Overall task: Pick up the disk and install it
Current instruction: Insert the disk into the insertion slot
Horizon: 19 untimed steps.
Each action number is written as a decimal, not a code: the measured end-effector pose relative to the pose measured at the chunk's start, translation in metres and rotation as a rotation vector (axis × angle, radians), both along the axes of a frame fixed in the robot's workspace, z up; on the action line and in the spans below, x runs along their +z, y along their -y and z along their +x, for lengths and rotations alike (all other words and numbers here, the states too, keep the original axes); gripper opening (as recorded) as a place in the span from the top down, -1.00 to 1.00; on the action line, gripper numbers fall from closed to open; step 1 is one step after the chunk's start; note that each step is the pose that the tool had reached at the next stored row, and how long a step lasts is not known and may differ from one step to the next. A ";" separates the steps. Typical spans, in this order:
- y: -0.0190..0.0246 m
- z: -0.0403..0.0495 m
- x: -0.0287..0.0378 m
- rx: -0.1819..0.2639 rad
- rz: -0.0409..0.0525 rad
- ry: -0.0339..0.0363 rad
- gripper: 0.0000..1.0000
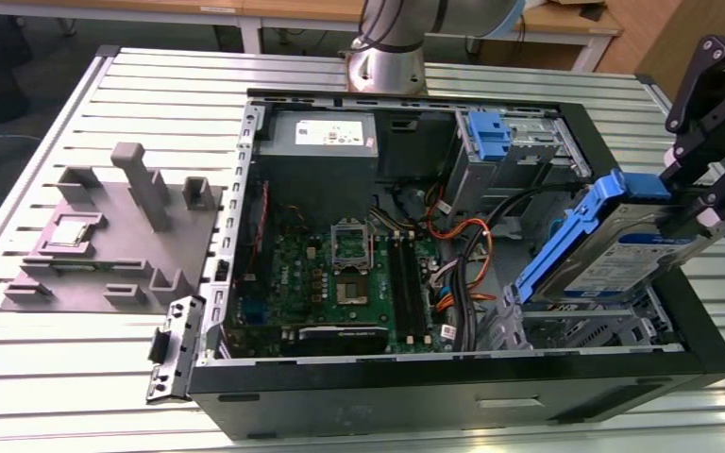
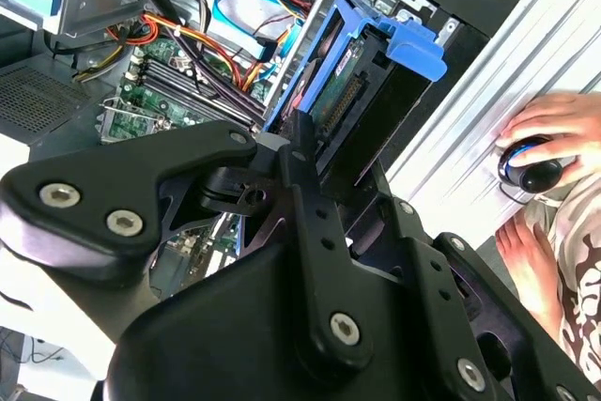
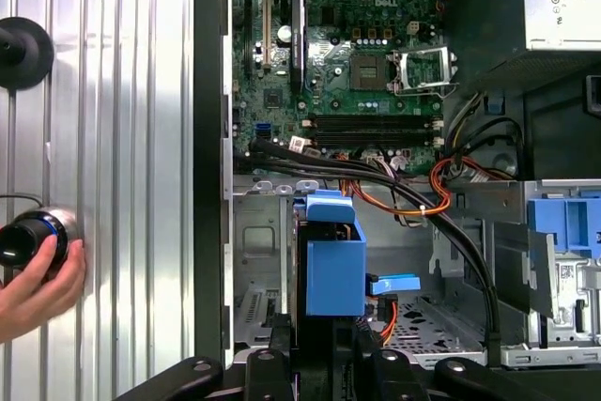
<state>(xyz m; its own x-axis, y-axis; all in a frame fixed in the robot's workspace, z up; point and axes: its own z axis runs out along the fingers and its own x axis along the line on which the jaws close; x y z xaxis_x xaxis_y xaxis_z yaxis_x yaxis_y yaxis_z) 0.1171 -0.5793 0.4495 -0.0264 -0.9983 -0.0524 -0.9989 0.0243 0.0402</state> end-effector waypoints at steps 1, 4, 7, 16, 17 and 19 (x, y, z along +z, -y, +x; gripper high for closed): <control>0.0000 0.0000 -0.0005 0.000 0.0002 0.0000 0.30; -0.0001 0.0000 -0.0019 0.000 -0.0001 0.0000 0.30; 0.0000 0.0000 -0.0020 0.000 -0.0001 0.0000 0.30; 0.0000 0.0000 -0.0058 0.000 -0.0001 0.0000 0.30; 0.0000 0.0000 -0.0058 0.000 -0.0002 0.0000 0.30; 0.0000 0.0000 -0.0068 0.000 0.0001 0.0000 0.30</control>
<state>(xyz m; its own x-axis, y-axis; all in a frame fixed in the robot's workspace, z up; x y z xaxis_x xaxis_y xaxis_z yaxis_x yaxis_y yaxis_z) 0.1170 -0.5793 0.4427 -0.0265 -0.9983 -0.0525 -0.9989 0.0244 0.0402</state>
